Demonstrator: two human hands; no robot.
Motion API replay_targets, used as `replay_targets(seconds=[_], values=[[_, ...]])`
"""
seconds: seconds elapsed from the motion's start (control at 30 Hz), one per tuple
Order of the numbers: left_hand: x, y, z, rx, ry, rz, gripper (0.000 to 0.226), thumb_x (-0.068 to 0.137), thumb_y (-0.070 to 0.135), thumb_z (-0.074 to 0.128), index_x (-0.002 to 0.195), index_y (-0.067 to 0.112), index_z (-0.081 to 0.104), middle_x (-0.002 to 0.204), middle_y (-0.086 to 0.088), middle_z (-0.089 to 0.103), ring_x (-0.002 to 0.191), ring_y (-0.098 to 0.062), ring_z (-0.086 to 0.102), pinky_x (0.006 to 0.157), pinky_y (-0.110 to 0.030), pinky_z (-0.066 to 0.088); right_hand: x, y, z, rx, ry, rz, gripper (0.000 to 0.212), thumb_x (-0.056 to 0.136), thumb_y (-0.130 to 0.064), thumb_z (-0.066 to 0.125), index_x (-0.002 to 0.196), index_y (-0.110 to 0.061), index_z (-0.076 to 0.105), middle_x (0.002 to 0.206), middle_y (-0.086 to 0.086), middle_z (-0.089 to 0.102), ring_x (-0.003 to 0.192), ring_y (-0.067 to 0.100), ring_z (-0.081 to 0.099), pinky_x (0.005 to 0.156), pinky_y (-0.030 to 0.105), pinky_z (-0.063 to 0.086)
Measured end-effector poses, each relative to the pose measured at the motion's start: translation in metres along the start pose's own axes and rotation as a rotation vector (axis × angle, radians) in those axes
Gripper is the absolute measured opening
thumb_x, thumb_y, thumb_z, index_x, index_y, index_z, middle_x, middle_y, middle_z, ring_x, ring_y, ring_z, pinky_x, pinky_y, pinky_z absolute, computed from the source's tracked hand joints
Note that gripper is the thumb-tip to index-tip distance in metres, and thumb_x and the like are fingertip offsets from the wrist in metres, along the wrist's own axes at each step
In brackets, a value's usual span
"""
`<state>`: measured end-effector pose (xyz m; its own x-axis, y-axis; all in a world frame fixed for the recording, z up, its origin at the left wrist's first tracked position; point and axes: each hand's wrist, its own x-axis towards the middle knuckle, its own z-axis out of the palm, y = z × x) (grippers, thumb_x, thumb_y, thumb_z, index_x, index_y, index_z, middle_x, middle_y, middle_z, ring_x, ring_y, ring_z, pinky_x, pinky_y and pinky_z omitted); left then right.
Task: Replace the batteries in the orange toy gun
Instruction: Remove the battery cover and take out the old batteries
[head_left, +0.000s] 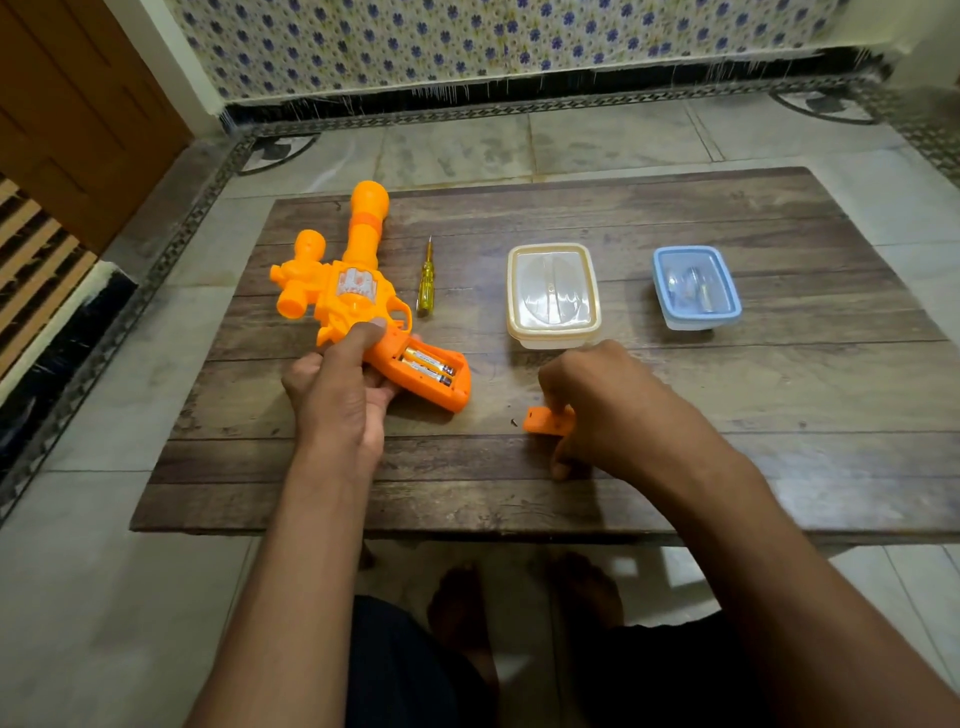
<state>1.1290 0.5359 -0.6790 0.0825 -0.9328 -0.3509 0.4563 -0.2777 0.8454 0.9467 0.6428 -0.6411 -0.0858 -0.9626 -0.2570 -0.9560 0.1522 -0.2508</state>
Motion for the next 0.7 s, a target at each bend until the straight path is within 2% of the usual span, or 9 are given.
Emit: replay_targets(seconds=[0.17, 0.3, 0.4, 0.5, 0.6, 0.7], values=[[-0.001, 0.001, -0.001, -0.005, -0.003, 0.001, 0.017, 0.089, -0.008, 0.07, 0.097, 0.007, 0.066, 0.085, -0.011, 0.08, 0.08, -0.033, 0.08, 0.078, -0.053, 0.064, 0.002, 0.002, -0.001, 0.004, -0.027, -0.031, 0.064, 0.051, -0.028, 0.101, 0.104, -0.017, 0.067, 0.111, 0.0, 0.055, 0.094, 0.019, 0.049, 0.071, 0.03, 0.04], [-0.003, 0.001, 0.001, -0.006, -0.014, 0.007, 0.017, 0.09, -0.01, 0.068, 0.094, 0.006, 0.064, 0.075, -0.007, 0.08, 0.072, -0.028, 0.08, 0.076, -0.052, 0.064, 0.005, 0.004, -0.001, 0.028, -0.048, -0.026, 0.075, 0.047, -0.03, 0.103, 0.113, -0.02, 0.07, 0.119, -0.001, 0.055, 0.106, 0.02, 0.053, 0.075, 0.027, 0.039], [-0.003, 0.0, 0.001, -0.005, -0.018, 0.003, 0.017, 0.09, -0.009, 0.068, 0.094, 0.007, 0.063, 0.074, -0.007, 0.079, 0.075, -0.031, 0.079, 0.077, -0.052, 0.064, 0.007, 0.006, 0.002, 0.047, -0.036, -0.038, 0.074, 0.046, -0.031, 0.103, 0.112, -0.021, 0.07, 0.115, -0.003, 0.053, 0.101, 0.016, 0.049, 0.075, 0.027, 0.04], [-0.002, 0.0, 0.0, -0.002, -0.015, 0.002, 0.017, 0.09, -0.008, 0.069, 0.096, 0.007, 0.064, 0.076, -0.008, 0.08, 0.08, -0.035, 0.079, 0.08, -0.055, 0.064, 0.01, 0.009, 0.005, 0.088, 0.011, -0.057, 0.069, 0.049, -0.033, 0.102, 0.11, -0.022, 0.071, 0.105, -0.006, 0.051, 0.096, 0.015, 0.05, 0.076, 0.028, 0.043], [-0.001, -0.001, -0.001, -0.002, -0.009, -0.004, 0.018, 0.09, -0.006, 0.068, 0.098, 0.009, 0.064, 0.091, -0.016, 0.079, 0.088, -0.04, 0.078, 0.082, -0.056, 0.063, 0.013, 0.007, 0.006, 0.157, 0.095, -0.09, 0.056, 0.063, -0.038, 0.096, 0.11, -0.018, 0.072, 0.104, 0.0, 0.063, 0.1, 0.019, 0.062, 0.082, 0.031, 0.052], [0.001, -0.003, -0.003, -0.008, 0.016, -0.004, 0.021, 0.089, -0.004, 0.07, 0.104, 0.009, 0.064, 0.105, -0.021, 0.077, 0.091, -0.042, 0.078, 0.085, -0.058, 0.063, 0.019, -0.003, 0.009, 0.241, 0.224, -0.156, 0.039, 0.079, -0.038, 0.087, 0.106, -0.012, 0.073, 0.103, 0.006, 0.07, 0.098, 0.022, 0.064, 0.086, 0.037, 0.053]])
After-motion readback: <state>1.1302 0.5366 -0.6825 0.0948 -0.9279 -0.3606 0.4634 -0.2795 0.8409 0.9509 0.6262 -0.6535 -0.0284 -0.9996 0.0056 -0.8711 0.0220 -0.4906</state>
